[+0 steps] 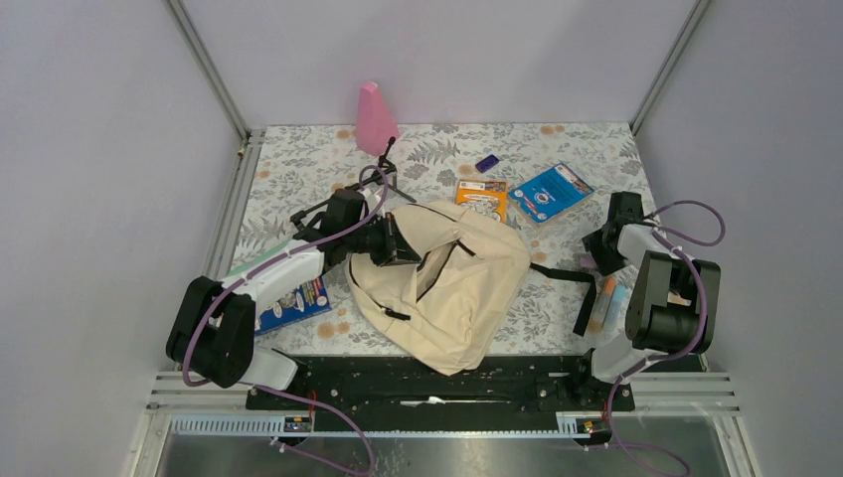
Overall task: Pack the student bag
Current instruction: Pick up the stationery from the center of the board, then place the stationery in the student bag, then pick up the stationery from the center of the board.
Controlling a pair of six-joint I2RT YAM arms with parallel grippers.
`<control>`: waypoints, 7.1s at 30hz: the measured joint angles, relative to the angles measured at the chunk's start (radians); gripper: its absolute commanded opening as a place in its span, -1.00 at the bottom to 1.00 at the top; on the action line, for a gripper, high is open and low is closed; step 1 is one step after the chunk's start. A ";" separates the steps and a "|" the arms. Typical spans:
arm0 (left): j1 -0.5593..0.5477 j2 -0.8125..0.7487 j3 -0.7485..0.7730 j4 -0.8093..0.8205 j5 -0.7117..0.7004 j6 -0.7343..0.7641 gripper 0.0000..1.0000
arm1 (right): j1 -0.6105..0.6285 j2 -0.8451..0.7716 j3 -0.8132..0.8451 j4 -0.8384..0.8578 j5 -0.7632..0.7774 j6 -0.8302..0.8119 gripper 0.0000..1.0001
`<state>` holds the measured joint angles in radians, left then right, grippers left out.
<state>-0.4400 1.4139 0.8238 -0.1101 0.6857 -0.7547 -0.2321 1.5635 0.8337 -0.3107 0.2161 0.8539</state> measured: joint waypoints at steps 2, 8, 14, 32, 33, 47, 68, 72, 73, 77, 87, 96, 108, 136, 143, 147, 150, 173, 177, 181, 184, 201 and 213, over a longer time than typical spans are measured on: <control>0.001 -0.001 0.000 0.001 0.000 -0.002 -1.00 | 0.000 0.021 0.021 -0.008 0.000 0.002 0.21; 0.006 -0.003 0.000 0.001 0.002 -0.006 -1.00 | 0.000 0.052 0.071 -0.047 -0.011 -0.002 -0.15; 0.007 -0.015 0.000 0.002 0.005 -0.006 -1.00 | 0.000 0.074 0.104 -0.073 -0.053 -0.048 -0.43; 0.010 -0.040 0.000 0.039 0.026 -0.025 -1.00 | 0.027 0.014 0.055 -0.145 -0.147 -0.208 -0.12; 0.010 -0.040 0.000 0.039 0.026 -0.025 -1.00 | 0.027 0.014 0.055 -0.151 -0.147 -0.214 -0.10; 0.010 -0.041 0.000 0.015 0.008 0.006 -0.50 | 0.065 0.098 0.116 -0.208 -0.127 -0.276 -0.43; -0.061 0.101 0.164 -0.318 -0.321 0.286 0.12 | 0.141 -0.254 0.110 -0.253 -0.136 -0.415 -1.00; -0.109 0.142 0.179 -0.347 -0.360 0.313 0.08 | 0.207 -0.302 0.097 -0.261 -0.160 -0.428 -1.00; -0.119 0.151 0.184 -0.354 -0.367 0.318 0.03 | 0.235 -0.315 0.091 -0.262 -0.167 -0.429 -1.00; -0.150 0.186 0.195 -0.374 -0.401 0.336 -0.24 | 0.358 -0.370 0.078 -0.268 -0.200 -0.417 -1.00; -0.176 0.163 0.196 -0.368 -0.434 0.351 -1.00 | 0.713 -0.401 0.077 -0.232 -0.233 -0.292 -1.00; -0.179 -0.033 0.097 -0.253 -0.371 0.319 -1.00 | 1.003 -0.388 0.077 -0.034 -0.239 -0.048 -1.00; -0.179 -0.104 0.048 -0.184 -0.300 0.265 -1.00 | 1.205 -0.335 0.057 0.103 -0.290 0.209 -1.00; -0.179 -0.144 0.033 -0.165 -0.278 0.243 -1.00 | 1.220 -0.328 -0.039 0.211 -0.340 0.774 -1.00; -0.179 -0.144 0.033 -0.165 -0.278 0.238 -1.00 | 1.220 -0.335 -0.045 0.186 -0.301 0.825 -0.84; -0.179 -0.145 0.033 -0.165 -0.277 0.238 -1.00 | 1.220 -0.361 -0.070 0.172 -0.264 0.852 -0.82; -0.180 -0.146 0.033 -0.165 -0.276 0.237 -1.00 | 1.220 -0.369 -0.080 0.166 -0.234 0.868 -0.69; -0.188 -0.164 0.032 -0.166 -0.274 0.238 -1.00 | 1.221 -0.396 -0.082 0.165 -0.067 0.891 0.16; -0.188 -0.165 0.032 -0.166 -0.274 0.238 -1.00 | 1.221 -0.421 -0.074 0.124 -0.033 0.840 0.23; -0.188 -0.170 0.032 -0.167 -0.275 0.238 -1.00 | 1.221 -0.460 -0.019 0.017 0.036 0.734 0.34; -0.189 -0.171 0.032 -0.169 -0.278 0.238 -1.00 | 1.212 -0.499 0.040 -0.065 0.099 0.605 0.43; -0.189 -0.228 0.032 -0.189 -0.335 0.277 -1.00 | 0.621 -0.499 0.092 -0.360 0.212 -0.061 1.00; -0.189 -0.194 0.032 -0.170 -0.356 0.314 -1.00 | 0.087 -0.595 -0.101 -0.333 0.109 -0.187 0.99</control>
<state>-0.6289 1.2201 0.8558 -0.2798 0.3298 -0.4408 -0.1452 0.9684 0.7322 -0.6441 0.3248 0.6670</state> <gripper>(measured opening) 0.013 0.995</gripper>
